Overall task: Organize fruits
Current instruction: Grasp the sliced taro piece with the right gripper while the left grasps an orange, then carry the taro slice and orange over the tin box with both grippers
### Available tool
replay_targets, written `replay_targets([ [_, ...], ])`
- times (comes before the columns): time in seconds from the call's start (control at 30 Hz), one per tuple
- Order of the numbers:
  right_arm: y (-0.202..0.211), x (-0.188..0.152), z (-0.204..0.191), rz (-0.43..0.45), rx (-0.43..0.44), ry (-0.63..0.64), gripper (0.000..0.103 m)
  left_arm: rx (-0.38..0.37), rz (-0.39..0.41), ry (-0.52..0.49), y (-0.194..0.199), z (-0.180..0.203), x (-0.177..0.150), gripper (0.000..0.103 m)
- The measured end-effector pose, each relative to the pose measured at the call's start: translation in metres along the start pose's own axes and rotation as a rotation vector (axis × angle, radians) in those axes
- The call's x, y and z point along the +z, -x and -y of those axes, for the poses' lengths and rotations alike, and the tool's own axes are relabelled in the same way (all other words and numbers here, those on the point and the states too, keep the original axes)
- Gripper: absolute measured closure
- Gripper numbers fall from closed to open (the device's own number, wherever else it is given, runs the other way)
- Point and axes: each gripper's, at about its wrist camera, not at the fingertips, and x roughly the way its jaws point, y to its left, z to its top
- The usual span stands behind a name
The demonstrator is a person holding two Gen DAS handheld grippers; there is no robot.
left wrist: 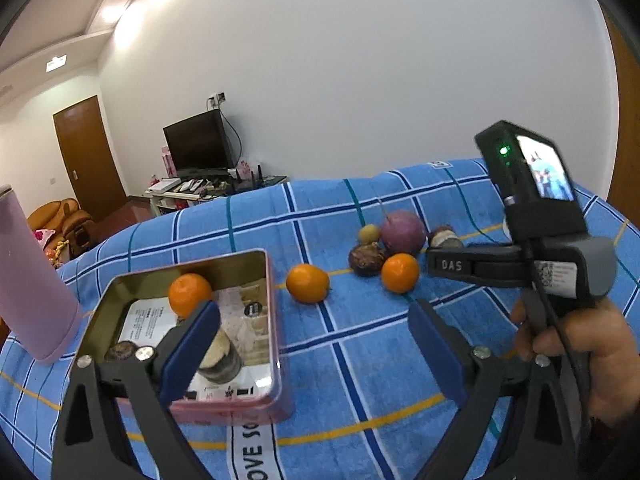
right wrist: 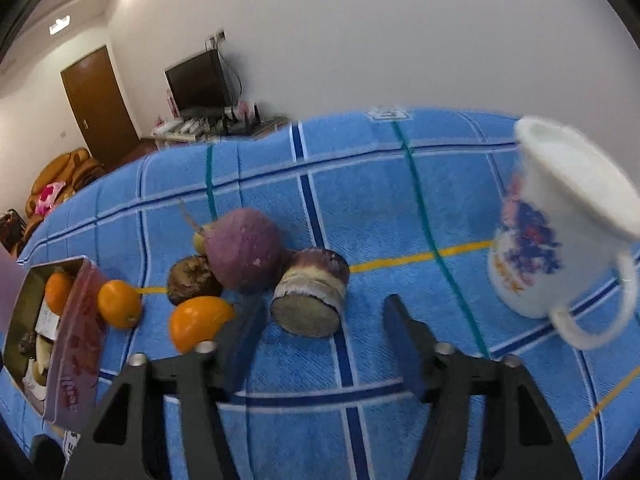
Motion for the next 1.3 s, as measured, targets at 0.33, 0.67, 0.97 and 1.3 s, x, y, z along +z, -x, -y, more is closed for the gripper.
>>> replay_targets([
  [0.33,0.006,-0.010,0.000,-0.027,0.000,0.074,0.062,-0.032,-0.043,0.003,-0.022,0.018,0.013,0.009],
  [0.67,0.049,-0.025,0.027,0.090,-0.035,0.009,0.064,-0.116,-0.188,0.051,-0.071,0.048,0.024,0.032],
  [0.97,0.059,-0.023,0.047,0.120,-0.015,-0.044,0.064,-0.121,-0.249,0.068,-0.109,0.065,0.031,0.040],
  [1.3,0.057,-0.021,0.045,0.116,-0.016,-0.052,0.064,-0.124,-0.318,0.092,-0.128,0.068,0.029,0.063],
])
